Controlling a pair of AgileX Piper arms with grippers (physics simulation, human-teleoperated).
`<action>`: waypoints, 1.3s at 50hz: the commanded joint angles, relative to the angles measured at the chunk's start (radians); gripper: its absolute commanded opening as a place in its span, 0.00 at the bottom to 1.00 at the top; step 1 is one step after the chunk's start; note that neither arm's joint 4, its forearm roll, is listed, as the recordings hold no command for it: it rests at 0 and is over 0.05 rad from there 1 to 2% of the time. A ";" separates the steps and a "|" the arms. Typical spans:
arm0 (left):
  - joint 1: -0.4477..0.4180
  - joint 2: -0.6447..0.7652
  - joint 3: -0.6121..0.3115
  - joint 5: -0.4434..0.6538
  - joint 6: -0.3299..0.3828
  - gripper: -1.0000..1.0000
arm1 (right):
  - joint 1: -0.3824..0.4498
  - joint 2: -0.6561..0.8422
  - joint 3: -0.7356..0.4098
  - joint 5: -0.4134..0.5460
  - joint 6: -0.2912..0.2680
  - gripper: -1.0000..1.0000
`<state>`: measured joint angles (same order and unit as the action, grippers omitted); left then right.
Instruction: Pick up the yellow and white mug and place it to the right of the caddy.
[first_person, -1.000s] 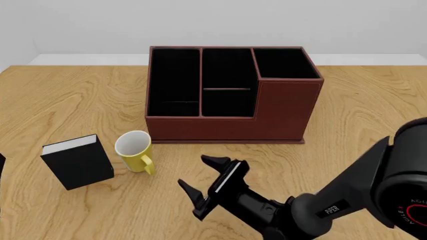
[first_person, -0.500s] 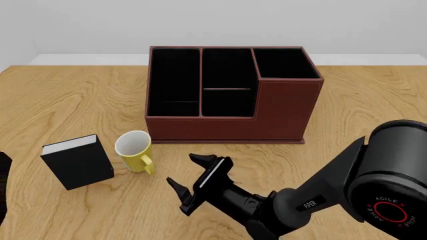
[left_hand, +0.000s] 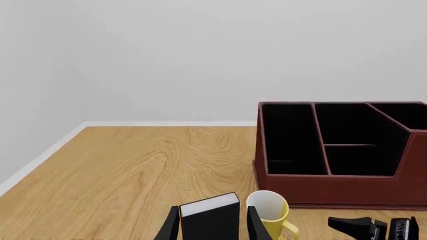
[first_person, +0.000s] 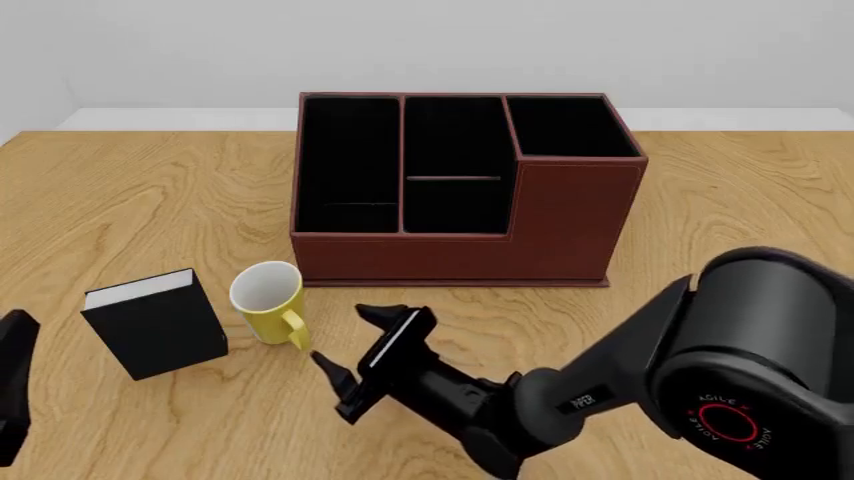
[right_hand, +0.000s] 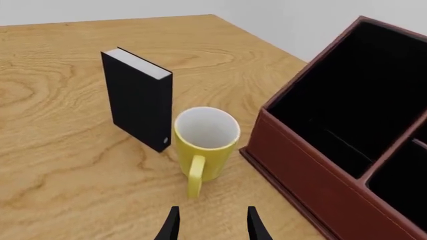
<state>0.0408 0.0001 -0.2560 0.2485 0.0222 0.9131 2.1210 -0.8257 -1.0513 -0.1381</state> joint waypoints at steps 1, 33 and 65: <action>0.003 0.000 0.012 -0.011 -0.002 1.00 | 0.010 0.027 -0.058 0.037 -0.002 1.00; 0.034 0.000 0.045 -0.039 -0.013 1.00 | 0.031 0.124 -0.189 0.104 0.002 1.00; 0.052 0.001 0.048 -0.034 -0.008 1.00 | 0.045 0.199 -0.306 0.168 0.008 1.00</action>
<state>0.0879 0.0014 -0.2088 0.2132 0.0128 0.9543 2.2954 -1.0937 -0.9038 -0.1322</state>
